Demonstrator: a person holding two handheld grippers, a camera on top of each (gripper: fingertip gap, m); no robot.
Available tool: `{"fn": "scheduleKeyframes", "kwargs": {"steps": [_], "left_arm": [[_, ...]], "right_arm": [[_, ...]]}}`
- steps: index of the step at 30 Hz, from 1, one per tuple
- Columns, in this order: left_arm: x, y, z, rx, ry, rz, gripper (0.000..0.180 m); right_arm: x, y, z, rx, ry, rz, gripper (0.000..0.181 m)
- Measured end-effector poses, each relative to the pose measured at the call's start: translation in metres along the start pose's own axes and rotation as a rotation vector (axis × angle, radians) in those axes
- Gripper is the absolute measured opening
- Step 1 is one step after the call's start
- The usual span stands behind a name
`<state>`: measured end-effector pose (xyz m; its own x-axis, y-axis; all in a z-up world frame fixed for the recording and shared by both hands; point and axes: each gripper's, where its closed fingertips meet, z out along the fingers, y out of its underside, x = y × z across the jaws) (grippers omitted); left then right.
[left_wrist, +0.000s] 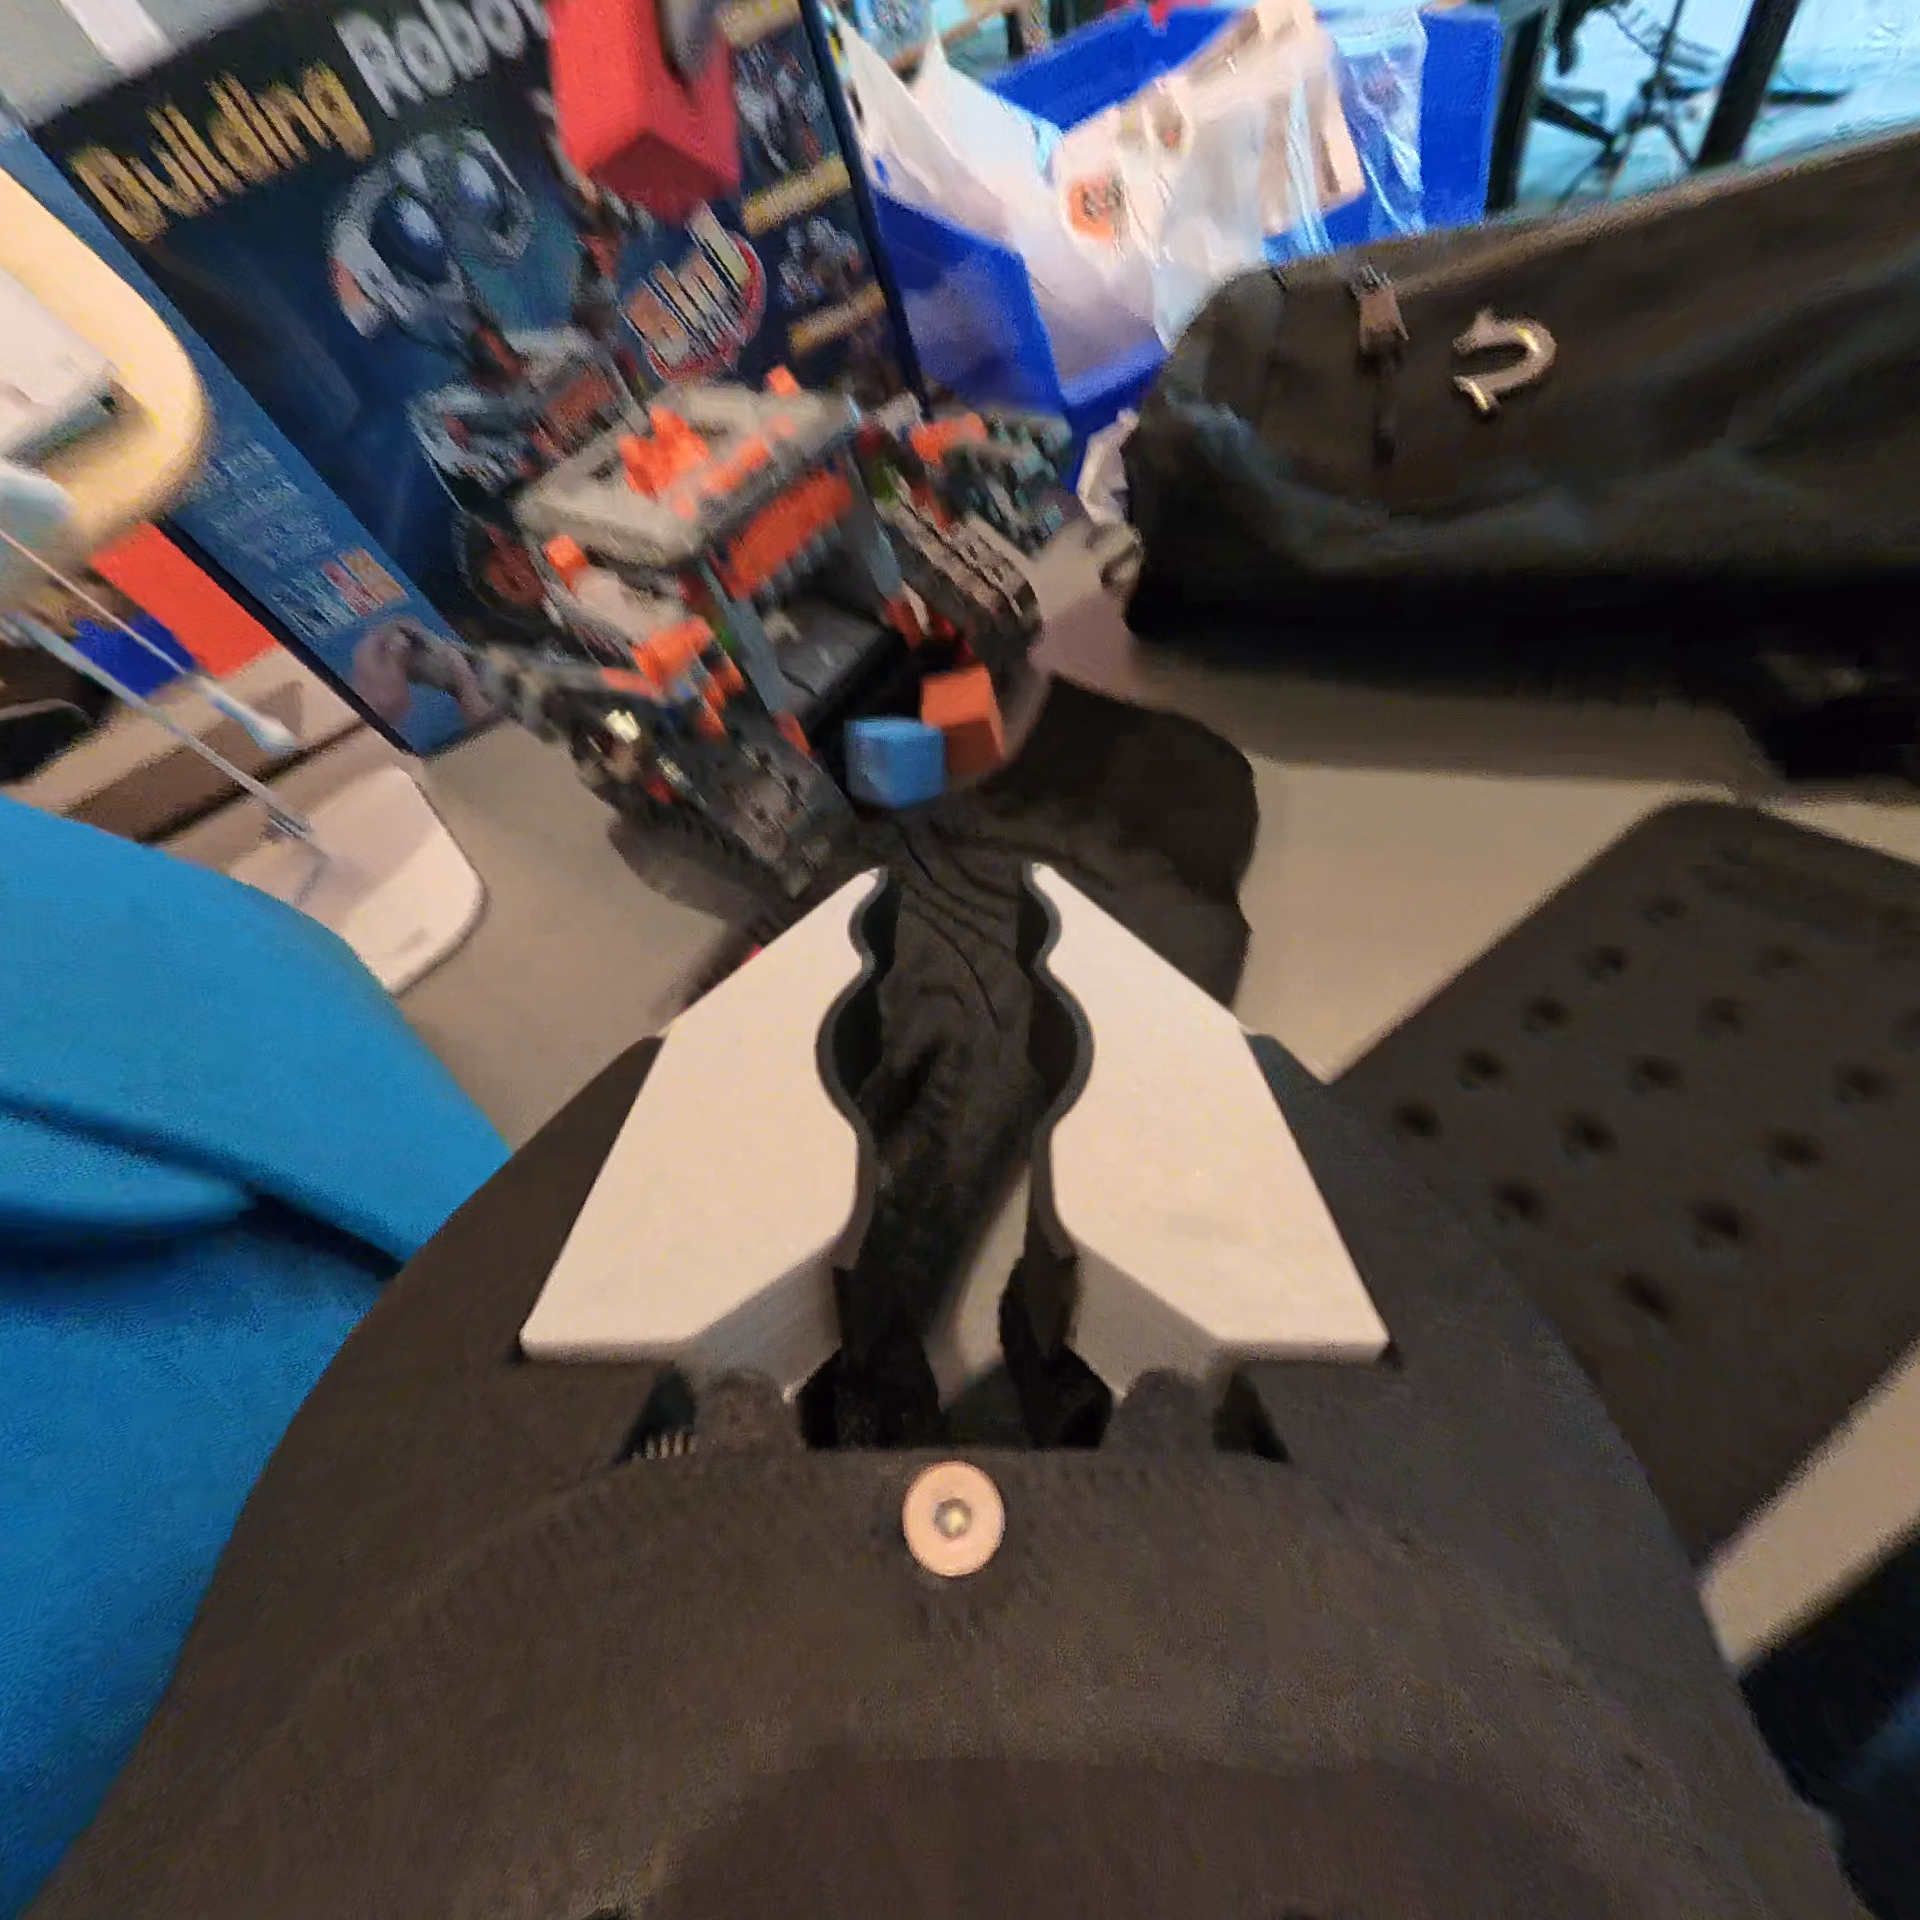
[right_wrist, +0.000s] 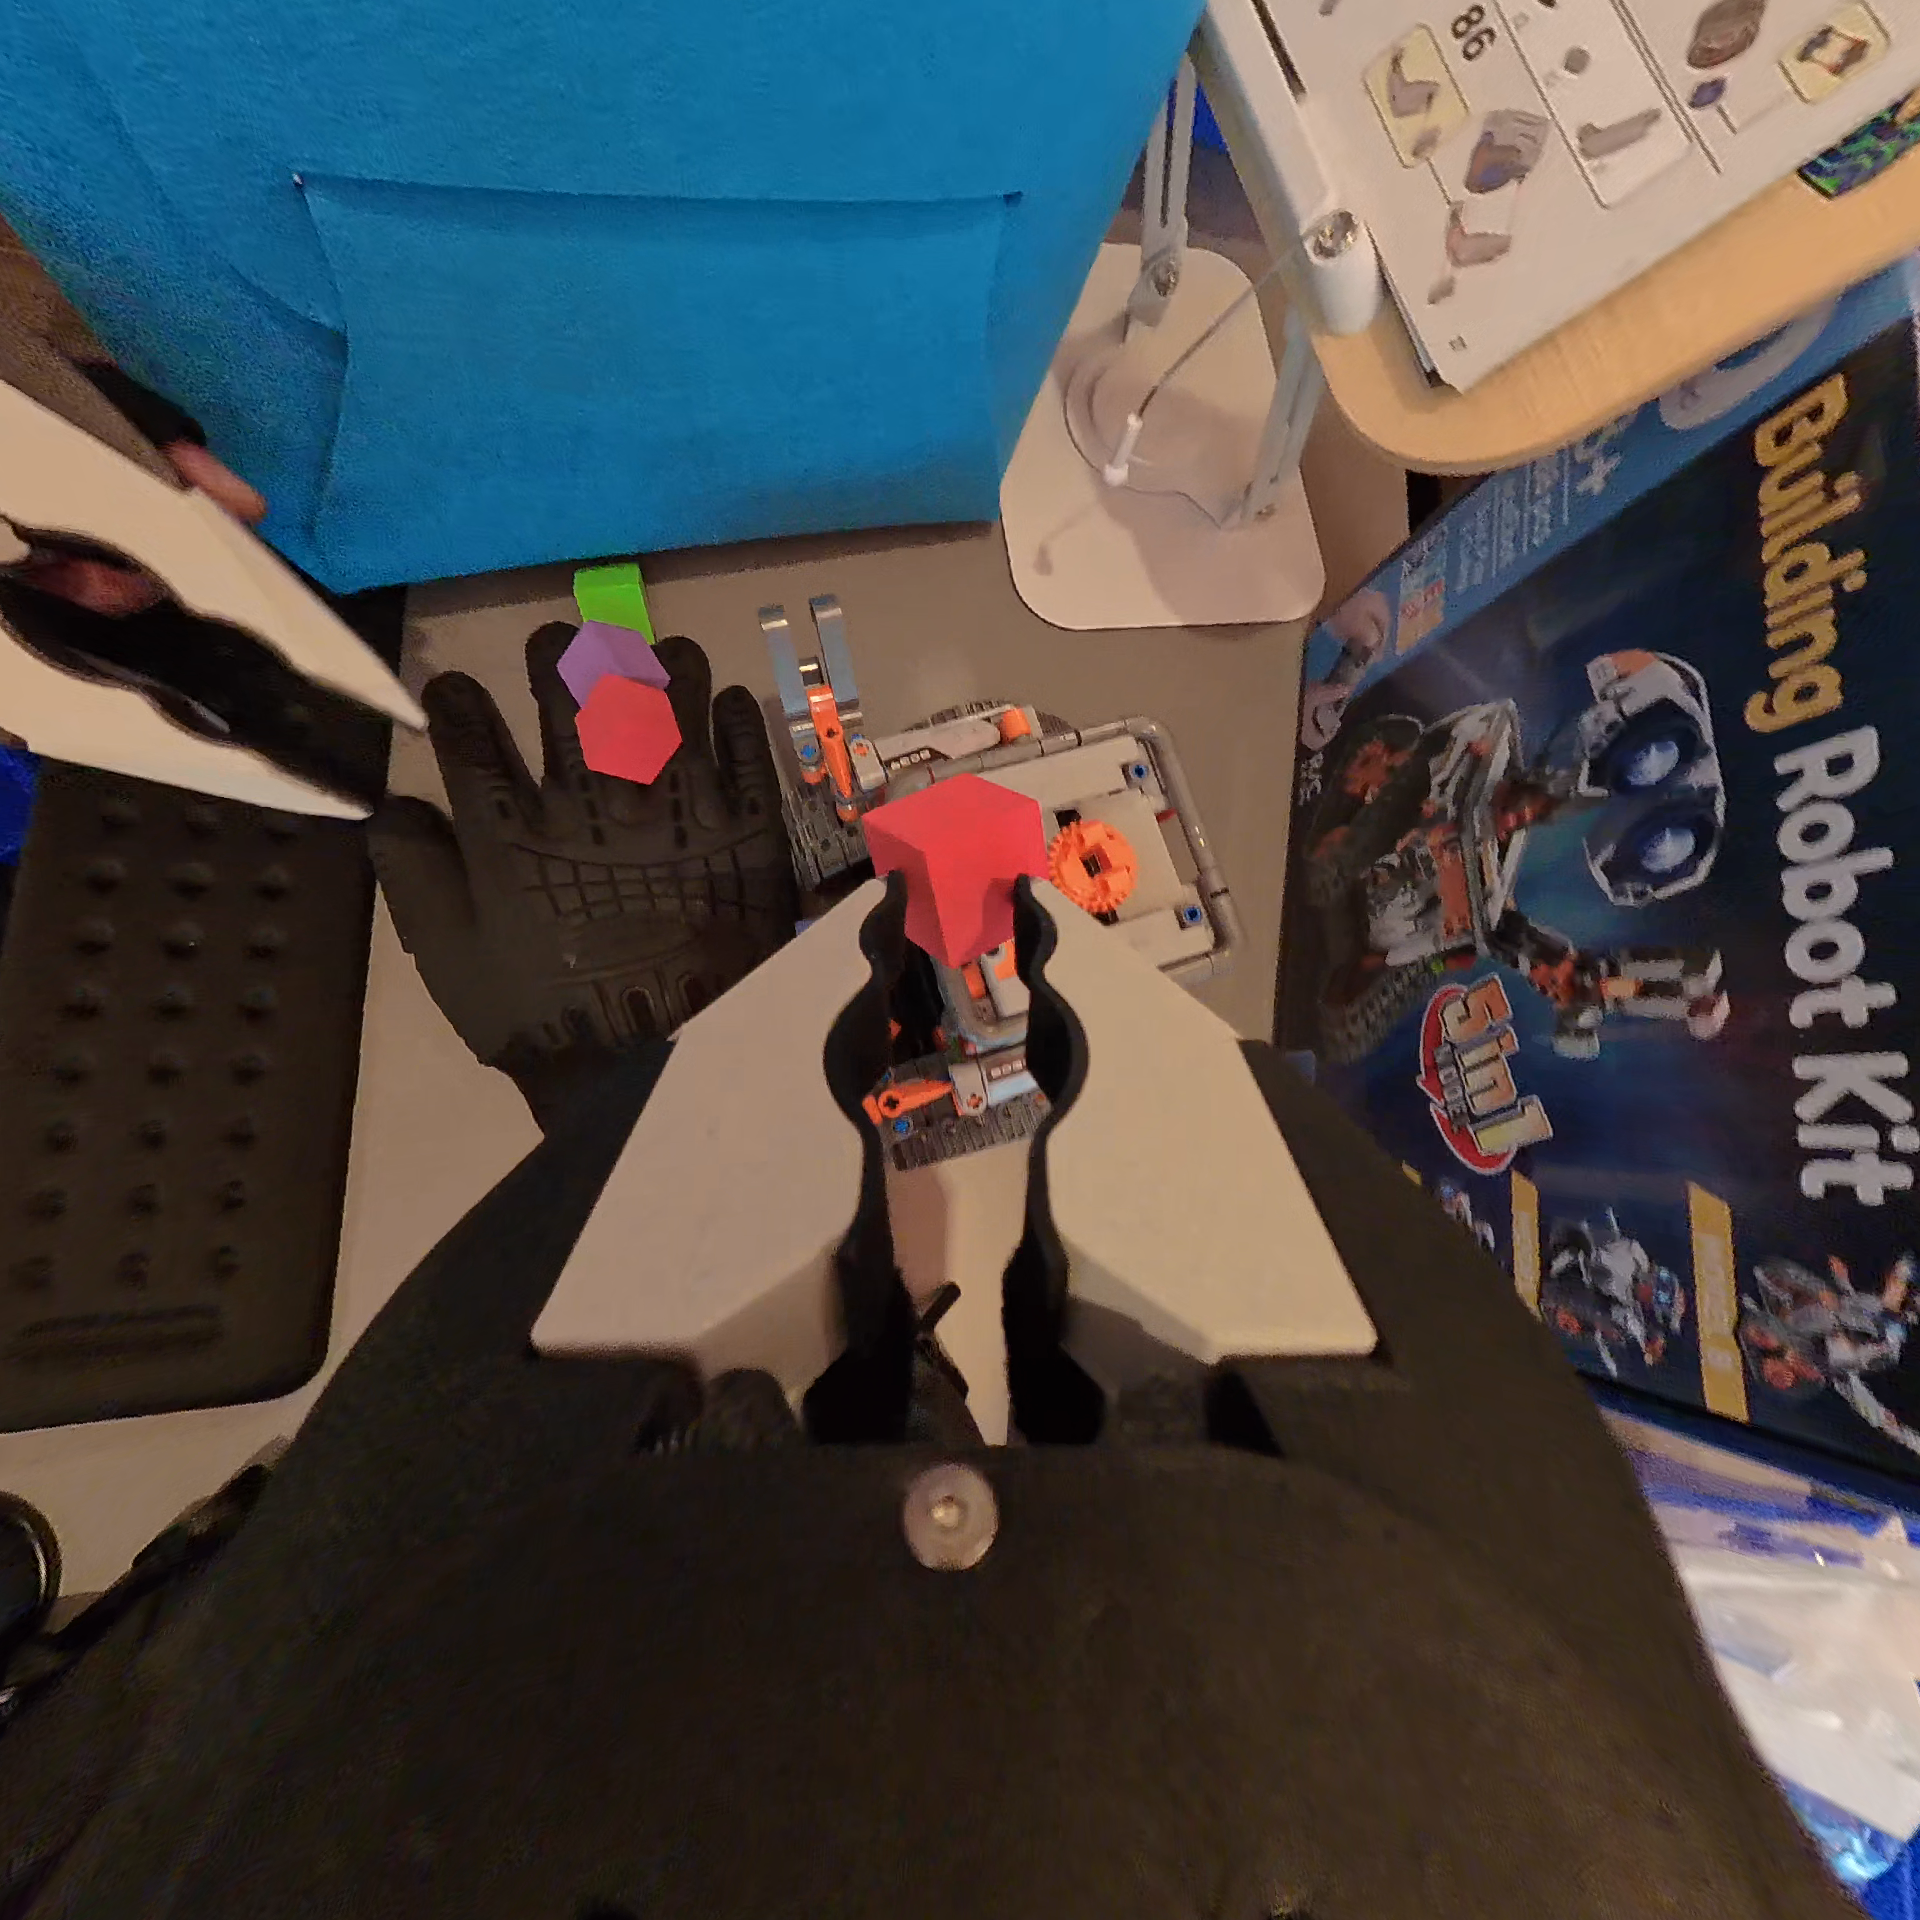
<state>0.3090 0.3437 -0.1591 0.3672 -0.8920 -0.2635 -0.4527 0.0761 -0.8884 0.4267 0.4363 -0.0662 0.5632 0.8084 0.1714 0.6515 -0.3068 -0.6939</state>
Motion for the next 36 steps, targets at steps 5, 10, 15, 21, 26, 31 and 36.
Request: {"fn": "scheduleKeyframes", "kwargs": {"steps": [5,10,15,21,26,31,36], "left_arm": [[-0.022,-0.039,0.044,0.014,-0.024,-0.016,0.034],[-0.029,-0.035,0.08,-0.009,-0.021,-0.145,0.044],[-0.022,-0.022,0.097,-0.04,-0.006,-0.143,0.043],[-0.004,-0.025,0.104,-0.044,0.064,-0.099,0.04],[0.012,-0.037,0.117,-0.051,0.156,-0.084,0.042],[0.021,-0.038,0.137,-0.089,0.21,-0.109,0.036],[0.029,-0.042,0.148,-0.068,0.274,-0.152,0.009]], "right_arm": [[0.006,0.021,0.007,-0.079,0.028,0.025,0.019],[0.016,0.03,0.032,-0.273,0.025,-0.014,0.019],[0.018,0.034,0.052,-0.424,-0.012,-0.042,0.02],[0.02,0.016,0.036,-0.41,0.027,-0.087,0.031],[0.011,0.03,0.0,-0.341,0.014,0.005,0.034],[-0.021,0.091,-0.002,-0.378,-0.09,0.125,0.033],[-0.033,0.118,0.022,-0.315,-0.123,0.219,0.033]]}}
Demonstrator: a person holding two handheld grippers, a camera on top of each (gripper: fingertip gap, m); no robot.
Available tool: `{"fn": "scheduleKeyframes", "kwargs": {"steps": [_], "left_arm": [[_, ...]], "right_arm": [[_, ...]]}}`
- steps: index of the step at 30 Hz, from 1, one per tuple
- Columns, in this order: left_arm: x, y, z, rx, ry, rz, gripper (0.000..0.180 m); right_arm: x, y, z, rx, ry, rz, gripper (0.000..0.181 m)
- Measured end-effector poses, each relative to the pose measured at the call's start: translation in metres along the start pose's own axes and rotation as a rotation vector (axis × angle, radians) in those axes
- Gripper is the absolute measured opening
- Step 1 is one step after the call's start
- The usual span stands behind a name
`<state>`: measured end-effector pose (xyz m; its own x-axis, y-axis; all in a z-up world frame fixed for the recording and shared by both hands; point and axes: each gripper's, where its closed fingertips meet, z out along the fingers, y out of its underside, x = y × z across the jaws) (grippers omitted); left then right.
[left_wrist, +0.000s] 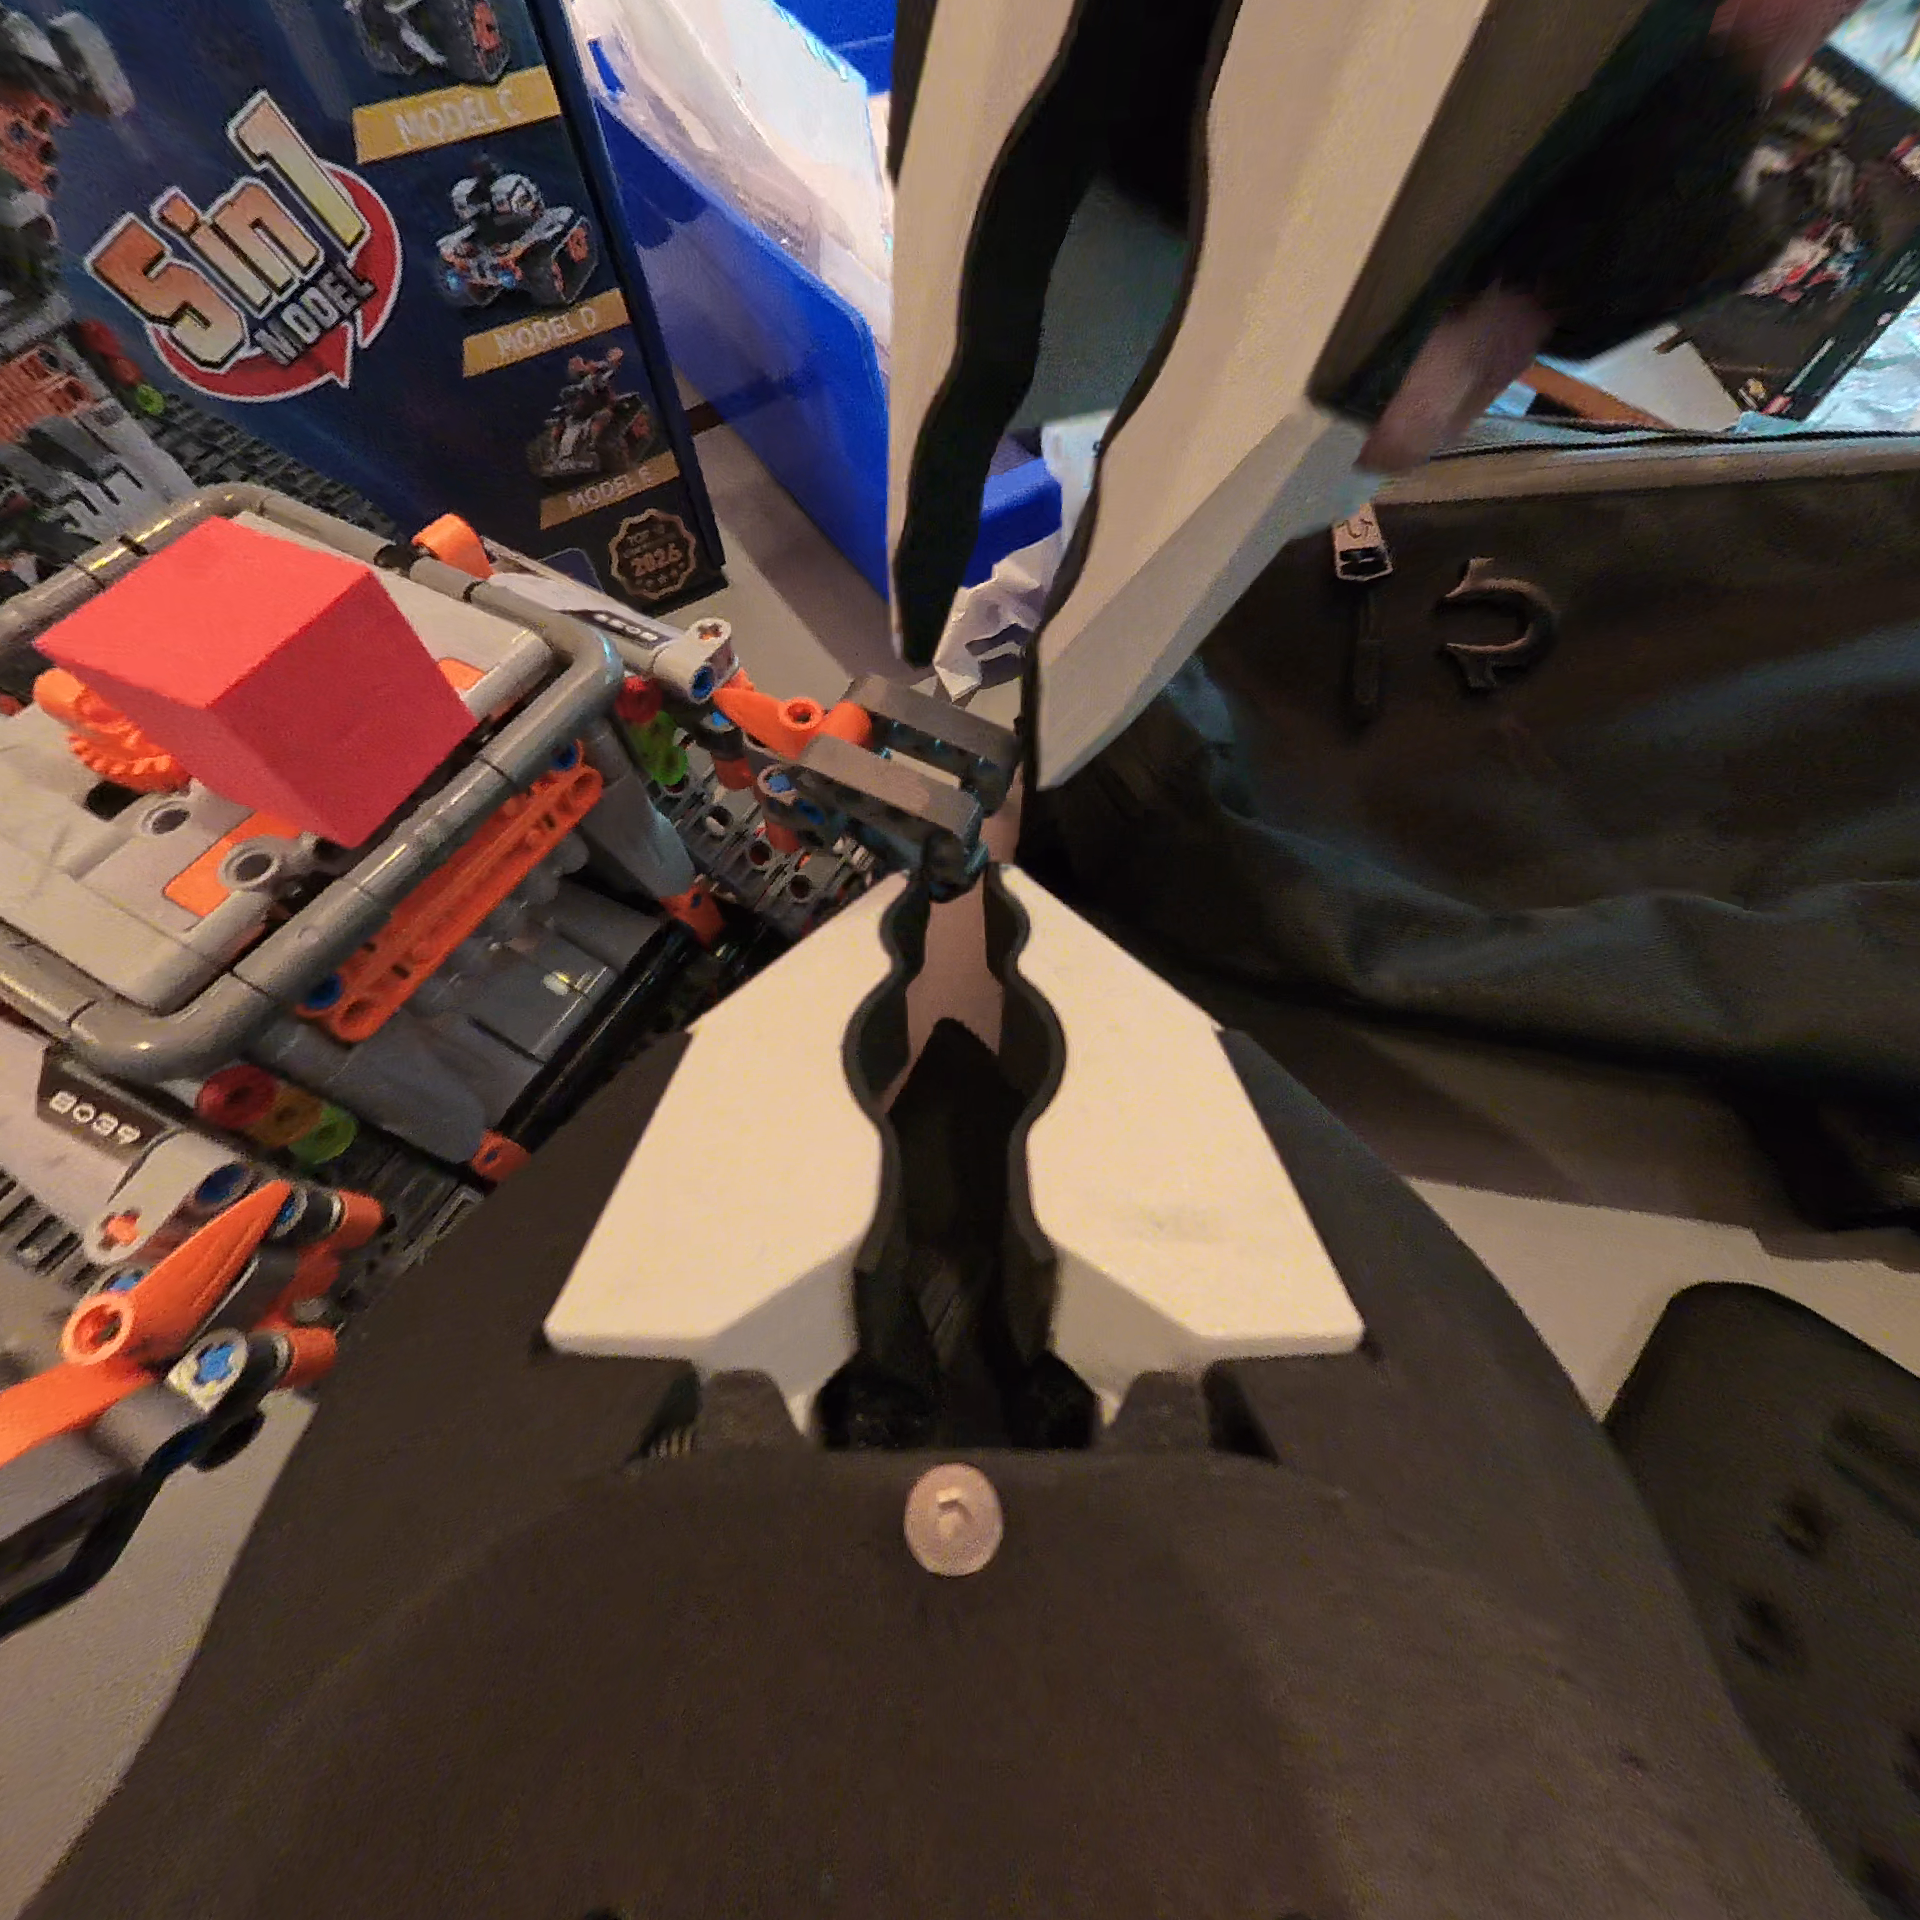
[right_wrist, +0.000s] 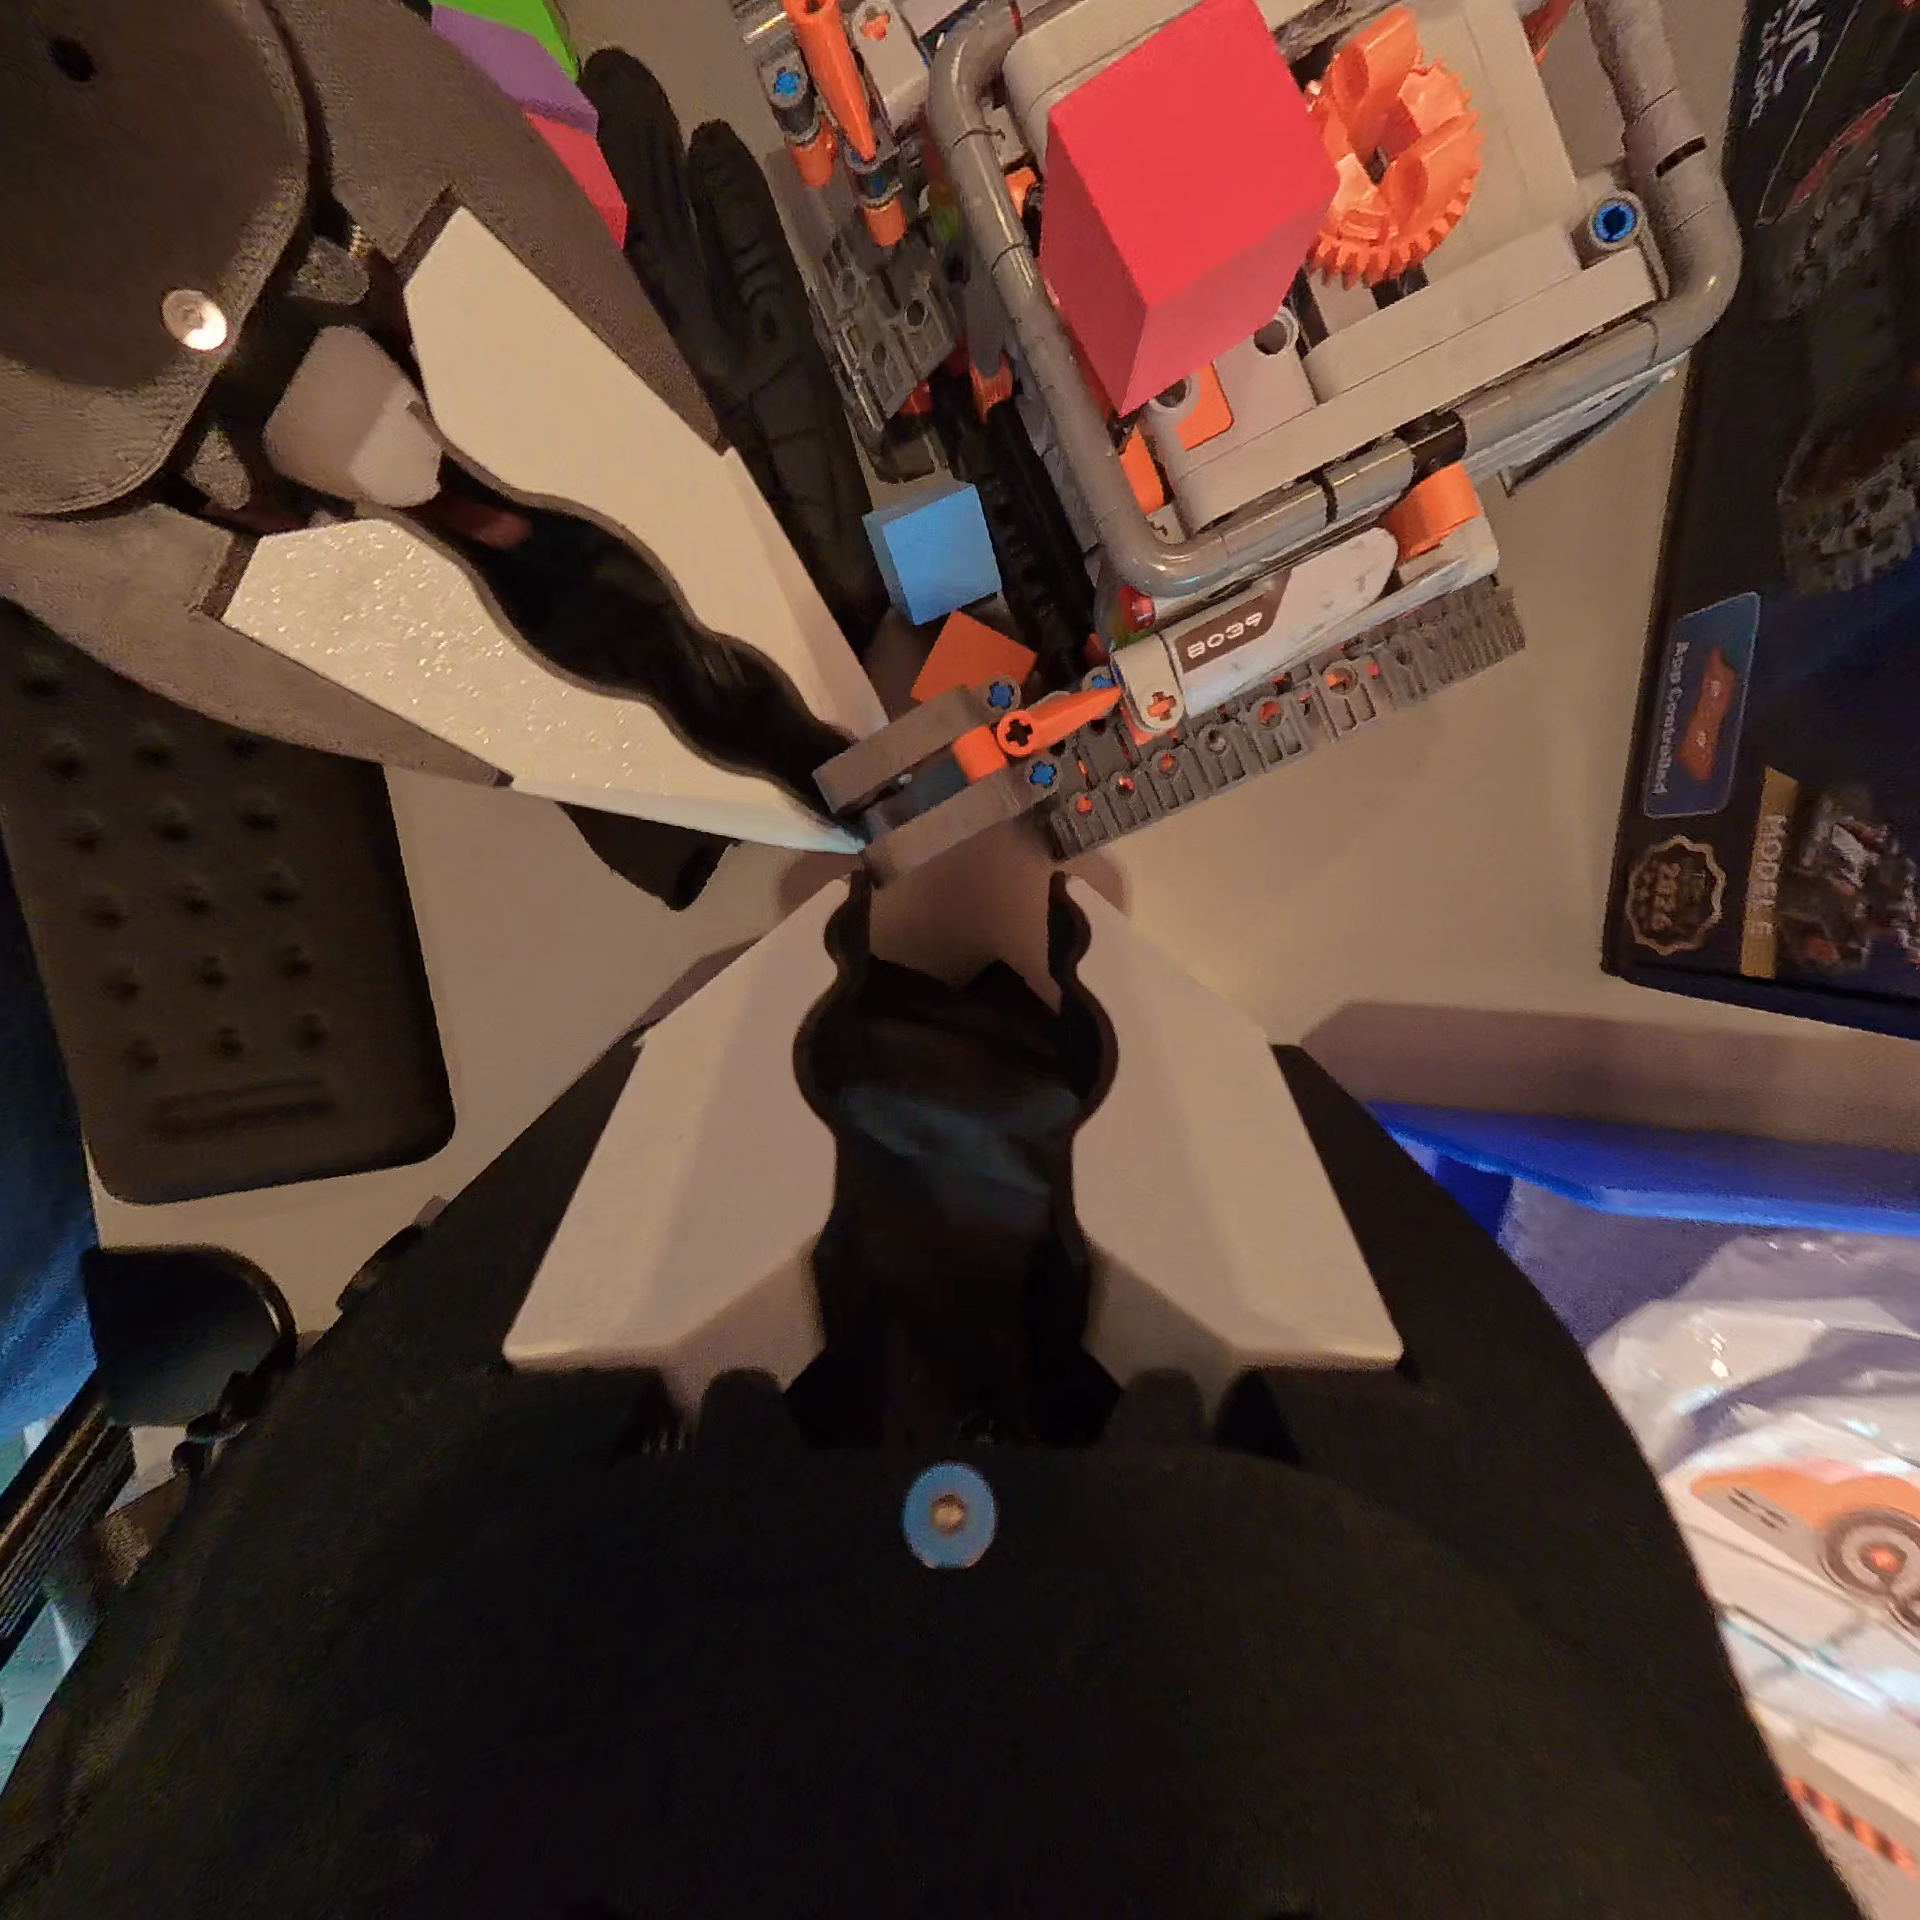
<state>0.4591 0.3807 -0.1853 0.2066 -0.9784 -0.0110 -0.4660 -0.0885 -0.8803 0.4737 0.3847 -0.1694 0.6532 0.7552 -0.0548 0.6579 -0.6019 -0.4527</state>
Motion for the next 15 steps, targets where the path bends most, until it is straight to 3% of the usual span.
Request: {"fn": "scheduleKeyframes", "kwargs": {"steps": [10,15], "left_arm": [[0.007,-0.038,-0.005,0.108,0.04,-0.034,0.006],[0.012,-0.055,0.004,0.116,0.027,0.01,0.001]], "right_arm": [[0.001,-0.018,-0.029,0.194,-0.097,0.06,0.017],[0.016,-0.014,-0.044,0.187,-0.037,0.044,0.012]]}}
